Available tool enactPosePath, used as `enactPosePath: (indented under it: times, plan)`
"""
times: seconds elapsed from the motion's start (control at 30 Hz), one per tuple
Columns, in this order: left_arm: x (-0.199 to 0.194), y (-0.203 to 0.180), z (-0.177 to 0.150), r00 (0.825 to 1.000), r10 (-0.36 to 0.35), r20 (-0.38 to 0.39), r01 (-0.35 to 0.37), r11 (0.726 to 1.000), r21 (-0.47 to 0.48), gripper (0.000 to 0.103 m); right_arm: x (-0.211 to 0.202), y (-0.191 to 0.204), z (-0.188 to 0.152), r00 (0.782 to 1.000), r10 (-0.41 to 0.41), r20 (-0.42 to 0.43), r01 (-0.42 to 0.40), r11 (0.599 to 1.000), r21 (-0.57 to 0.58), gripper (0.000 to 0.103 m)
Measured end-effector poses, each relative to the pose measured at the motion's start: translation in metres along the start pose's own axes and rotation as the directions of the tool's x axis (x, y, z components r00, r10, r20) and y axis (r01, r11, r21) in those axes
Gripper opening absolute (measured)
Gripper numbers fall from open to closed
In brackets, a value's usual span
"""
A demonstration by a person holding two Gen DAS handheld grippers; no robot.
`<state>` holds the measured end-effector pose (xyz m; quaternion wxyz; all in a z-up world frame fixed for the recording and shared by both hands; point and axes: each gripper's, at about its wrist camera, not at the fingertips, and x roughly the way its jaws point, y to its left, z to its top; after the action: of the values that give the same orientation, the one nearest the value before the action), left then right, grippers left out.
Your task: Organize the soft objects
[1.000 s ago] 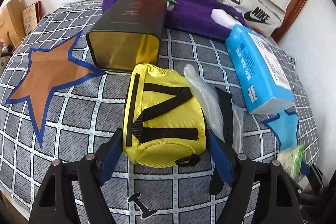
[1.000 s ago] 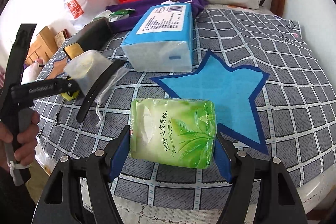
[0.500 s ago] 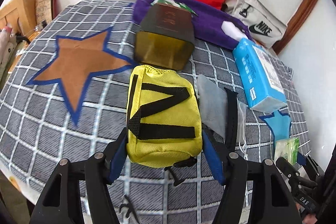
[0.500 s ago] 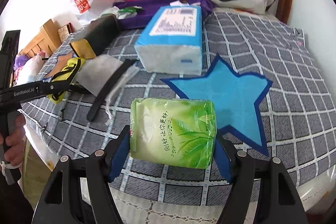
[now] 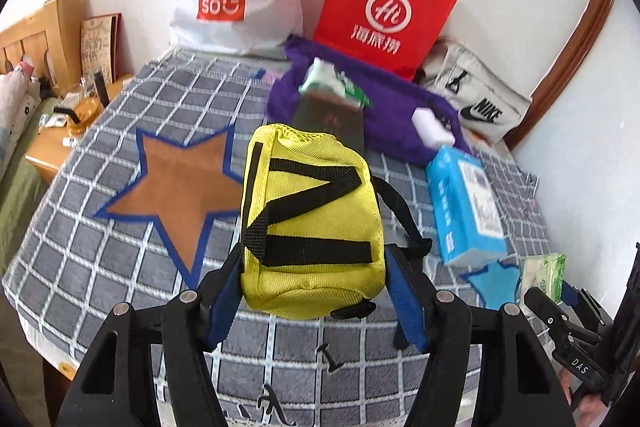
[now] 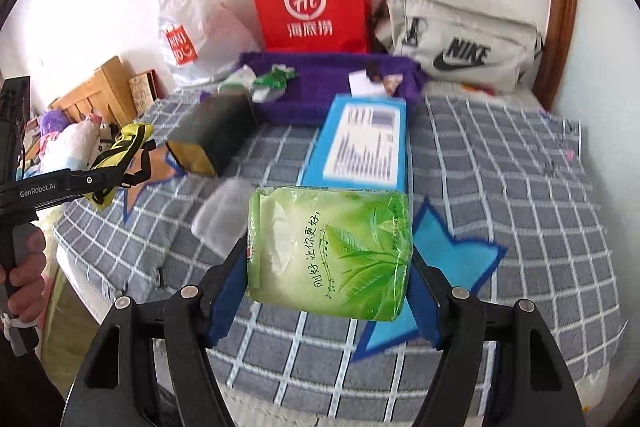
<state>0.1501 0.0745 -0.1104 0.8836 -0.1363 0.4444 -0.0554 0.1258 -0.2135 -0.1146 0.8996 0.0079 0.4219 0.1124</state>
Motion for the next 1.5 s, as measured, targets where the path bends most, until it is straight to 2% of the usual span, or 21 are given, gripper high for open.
enactPosePath:
  times: [0.5,1.5]
  plan:
    - [0.012,-0.013,0.064,0.999,-0.044,0.012,0.044,0.999,-0.002,0.065,0.010,-0.009,0.080,0.999,-0.020,0.050,0.019,1.000,0.008,0.072]
    - [0.073,-0.040,0.147,0.998,-0.064,-0.006,0.064,0.996,0.068,0.065,0.075,-0.013,0.174,0.994,-0.044,0.096,0.046,0.999,-0.014,0.072]
